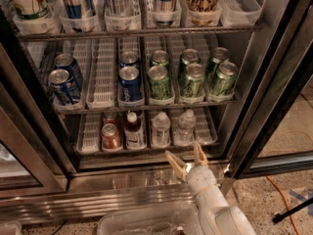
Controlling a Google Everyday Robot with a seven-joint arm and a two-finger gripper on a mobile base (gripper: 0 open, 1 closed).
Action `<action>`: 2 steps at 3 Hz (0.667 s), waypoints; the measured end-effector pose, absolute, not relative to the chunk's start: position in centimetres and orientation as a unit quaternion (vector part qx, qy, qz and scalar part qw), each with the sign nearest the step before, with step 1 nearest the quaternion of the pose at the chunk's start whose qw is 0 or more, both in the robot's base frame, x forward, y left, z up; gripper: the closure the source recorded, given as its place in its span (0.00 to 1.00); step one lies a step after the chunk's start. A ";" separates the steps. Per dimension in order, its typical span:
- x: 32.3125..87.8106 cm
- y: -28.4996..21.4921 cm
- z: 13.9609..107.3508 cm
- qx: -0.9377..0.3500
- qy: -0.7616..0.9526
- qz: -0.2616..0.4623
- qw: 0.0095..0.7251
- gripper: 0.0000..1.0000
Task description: Pick water bottle from bottom shelf of fridge
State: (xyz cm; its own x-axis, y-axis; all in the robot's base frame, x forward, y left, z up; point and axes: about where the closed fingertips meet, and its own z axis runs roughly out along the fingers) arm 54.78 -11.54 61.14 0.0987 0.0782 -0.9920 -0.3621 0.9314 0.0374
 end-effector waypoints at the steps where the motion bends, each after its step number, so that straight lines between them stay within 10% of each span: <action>1: 54.8 -11.5 61.1 -0.108 0.654 0.150 0.733 0.21; 2: 55.7 -11.9 61.2 -0.105 0.654 0.143 0.735 0.25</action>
Offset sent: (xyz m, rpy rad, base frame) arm 0.0211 -0.0095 0.0007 -0.0106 -0.0079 -0.0377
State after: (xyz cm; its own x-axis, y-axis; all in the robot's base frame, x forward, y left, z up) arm 55.74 -11.88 61.20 0.1035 0.0724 -0.9920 -0.3474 0.9372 0.0321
